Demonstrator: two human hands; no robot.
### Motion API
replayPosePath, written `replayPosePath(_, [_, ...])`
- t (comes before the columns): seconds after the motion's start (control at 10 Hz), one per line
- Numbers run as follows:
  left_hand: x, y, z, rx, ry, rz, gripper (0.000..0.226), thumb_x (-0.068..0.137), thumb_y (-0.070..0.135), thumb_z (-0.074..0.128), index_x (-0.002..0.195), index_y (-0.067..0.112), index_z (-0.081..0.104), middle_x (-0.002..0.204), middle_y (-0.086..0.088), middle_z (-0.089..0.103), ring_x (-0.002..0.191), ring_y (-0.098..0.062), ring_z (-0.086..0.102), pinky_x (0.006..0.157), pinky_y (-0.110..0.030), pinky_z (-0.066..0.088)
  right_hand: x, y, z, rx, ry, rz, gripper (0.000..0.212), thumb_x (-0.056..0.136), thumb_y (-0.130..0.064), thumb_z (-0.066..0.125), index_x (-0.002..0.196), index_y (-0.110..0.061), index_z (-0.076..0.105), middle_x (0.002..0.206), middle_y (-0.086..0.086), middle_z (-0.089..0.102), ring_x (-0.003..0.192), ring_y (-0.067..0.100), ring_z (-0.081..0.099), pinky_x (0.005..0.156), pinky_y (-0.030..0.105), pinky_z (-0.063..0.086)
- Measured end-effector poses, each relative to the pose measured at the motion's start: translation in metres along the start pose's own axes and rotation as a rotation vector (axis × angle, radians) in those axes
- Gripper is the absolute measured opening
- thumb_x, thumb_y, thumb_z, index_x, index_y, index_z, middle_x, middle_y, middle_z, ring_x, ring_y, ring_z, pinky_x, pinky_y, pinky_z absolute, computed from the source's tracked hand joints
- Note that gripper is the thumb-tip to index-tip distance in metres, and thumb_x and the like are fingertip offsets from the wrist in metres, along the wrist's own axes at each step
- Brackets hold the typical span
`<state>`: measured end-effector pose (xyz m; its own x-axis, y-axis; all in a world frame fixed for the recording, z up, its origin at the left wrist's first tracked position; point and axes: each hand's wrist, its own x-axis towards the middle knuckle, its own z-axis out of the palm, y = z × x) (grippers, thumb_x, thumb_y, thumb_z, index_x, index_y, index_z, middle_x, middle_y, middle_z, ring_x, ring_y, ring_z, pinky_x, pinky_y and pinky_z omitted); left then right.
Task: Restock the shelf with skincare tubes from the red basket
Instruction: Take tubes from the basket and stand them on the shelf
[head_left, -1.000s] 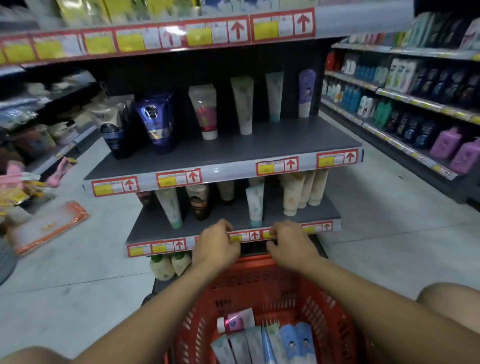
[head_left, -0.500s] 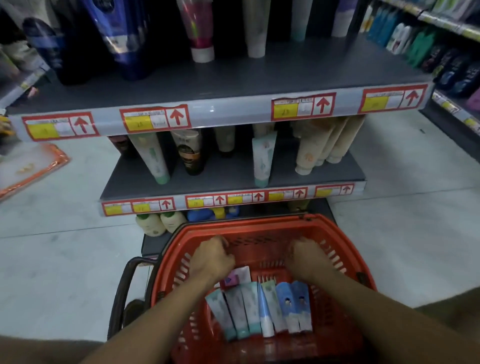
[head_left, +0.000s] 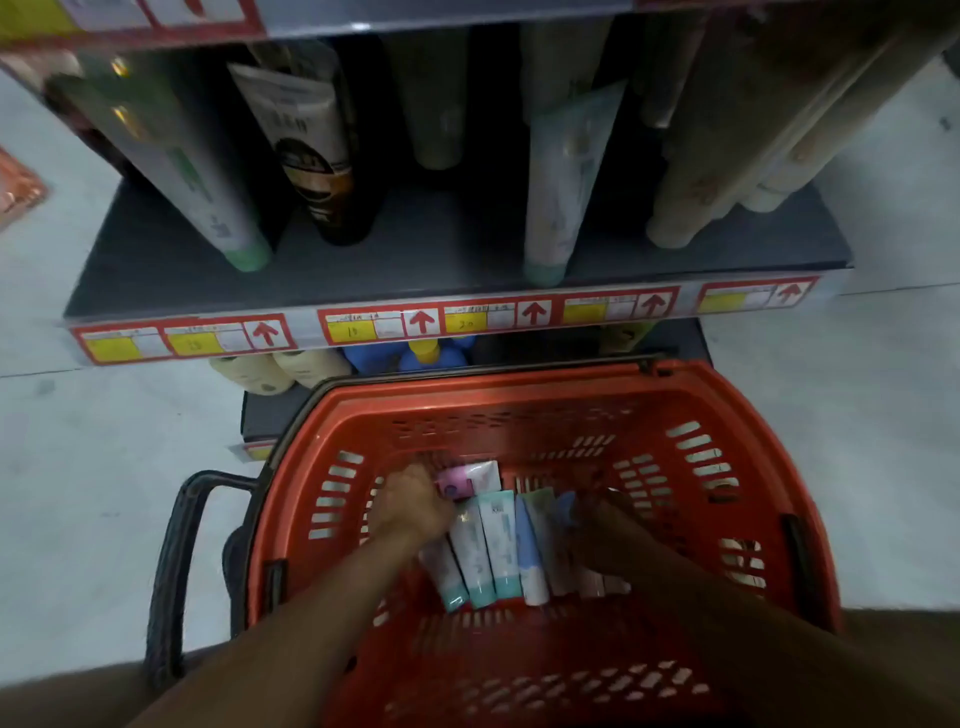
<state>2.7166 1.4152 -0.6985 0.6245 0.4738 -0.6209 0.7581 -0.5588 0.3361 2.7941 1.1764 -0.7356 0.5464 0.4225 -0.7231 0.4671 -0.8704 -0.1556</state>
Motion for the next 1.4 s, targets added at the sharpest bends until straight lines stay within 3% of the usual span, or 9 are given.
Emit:
replayPosePath(0.1, [0.007, -0.007, 0.015, 0.015, 0.026, 0.017, 0.043, 0.087, 0.035, 0.073, 0.126, 0.019, 0.067, 0.123, -0.012, 0.071, 0.114, -0.034, 0.068, 0.094, -0.04, 0.055, 0.011, 0.001, 0.018, 0.018, 0.025, -0.005, 0.034, 0.101, -0.027, 0.056, 0.129, -0.007, 0.06, 0.108, 0.012, 0.054, 0.093, 0.019, 0.04, 0.068, 0.027, 0.033])
replayPosePath(0.2, [0.015, -0.014, 0.029, 0.09, 0.06, 0.099, 0.054, 0.089, 0.028, 0.066, 0.141, 0.022, 0.054, 0.14, -0.006, 0.057, 0.132, -0.029, 0.052, 0.111, -0.038, 0.041, 0.018, 0.001, 0.028, -0.007, 0.01, -0.015, 0.014, 0.101, -0.032, 0.05, 0.101, -0.022, 0.06, 0.098, 0.007, 0.05, 0.088, 0.024, 0.045, 0.082, 0.041, 0.046])
replayPosePath(0.3, [0.022, -0.022, 0.041, 0.177, 0.03, 0.102, 0.055, 0.092, 0.026, 0.06, 0.145, 0.017, 0.048, 0.144, -0.008, 0.051, 0.134, -0.03, 0.047, 0.116, -0.039, 0.036, 0.03, 0.0, 0.055, 0.169, 0.15, 0.196, 0.03, 0.096, -0.034, 0.05, 0.069, -0.026, 0.058, 0.082, 0.005, 0.054, 0.083, 0.033, 0.056, 0.084, 0.05, 0.05])
replayPosePath(0.4, [0.03, -0.032, 0.053, 0.246, 0.008, 0.125, 0.064, 0.095, 0.024, 0.059, 0.155, 0.014, 0.038, 0.151, -0.009, 0.047, 0.137, -0.031, 0.044, 0.118, -0.038, 0.033, 0.037, -0.007, 0.066, 0.151, -0.029, 0.169, 0.021, 0.098, -0.032, 0.049, 0.108, -0.026, 0.066, 0.108, 0.011, 0.066, 0.111, 0.038, 0.064, 0.092, 0.046, 0.049])
replayPosePath(0.5, [0.038, -0.038, 0.061, 0.295, 0.02, 0.137, 0.064, 0.097, 0.021, 0.058, 0.156, 0.015, 0.036, 0.153, -0.009, 0.043, 0.138, -0.03, 0.044, 0.118, -0.038, 0.033, 0.039, -0.013, 0.072, 0.147, -0.109, 0.251, 0.044, 0.109, -0.03, 0.032, 0.144, -0.008, 0.047, 0.148, 0.018, 0.05, 0.137, 0.035, 0.048, 0.112, 0.039, 0.033])
replayPosePath(0.8, [0.055, -0.045, 0.074, 0.372, -0.005, 0.133, 0.064, 0.089, 0.049, 0.07, 0.145, 0.025, 0.05, 0.139, -0.008, 0.052, 0.129, -0.031, 0.048, 0.109, -0.039, 0.041, 0.036, -0.024, 0.067, 0.116, -0.034, 0.279, 0.064, 0.101, -0.035, 0.05, 0.154, -0.008, 0.028, 0.152, 0.018, 0.041, 0.137, 0.034, 0.045, 0.111, 0.041, 0.035])
replayPosePath(1.0, [0.059, -0.044, 0.082, 0.298, 0.016, 0.138, 0.063, 0.088, 0.04, 0.075, 0.144, 0.024, 0.051, 0.135, -0.004, 0.058, 0.121, -0.025, 0.056, 0.097, -0.035, 0.049, 0.026, -0.038, 0.061, 0.066, 0.04, 0.268, 0.039, 0.101, -0.021, 0.044, 0.139, -0.015, 0.043, 0.135, 0.009, 0.052, 0.122, 0.03, 0.056, 0.096, 0.044, 0.046])
replayPosePath(1.2, [0.057, -0.036, 0.083, 0.3, 0.0, 0.137, 0.061, 0.084, 0.047, 0.079, 0.137, 0.033, 0.051, 0.125, 0.0, 0.064, 0.109, -0.024, 0.065, 0.077, -0.031, 0.048, 0.037, -0.039, 0.062, 0.107, -0.05, 0.289, 0.05, 0.098, -0.021, 0.055, 0.144, -0.007, 0.039, 0.143, 0.018, 0.044, 0.131, 0.036, 0.047, 0.106, 0.045, 0.044])
replayPosePath(1.4, [0.051, -0.033, 0.084, 0.31, -0.015, 0.109, 0.051, 0.087, 0.051, 0.074, 0.132, 0.036, 0.055, 0.106, 0.003, 0.07, 0.089, -0.021, 0.068, 0.065, -0.027, 0.041, 0.041, -0.044, 0.074, -0.056, 0.05, 0.292, 0.07, 0.094, -0.031, 0.063, 0.15, -0.005, 0.031, 0.147, 0.017, 0.044, 0.133, 0.032, 0.048, 0.105, 0.04, 0.043])
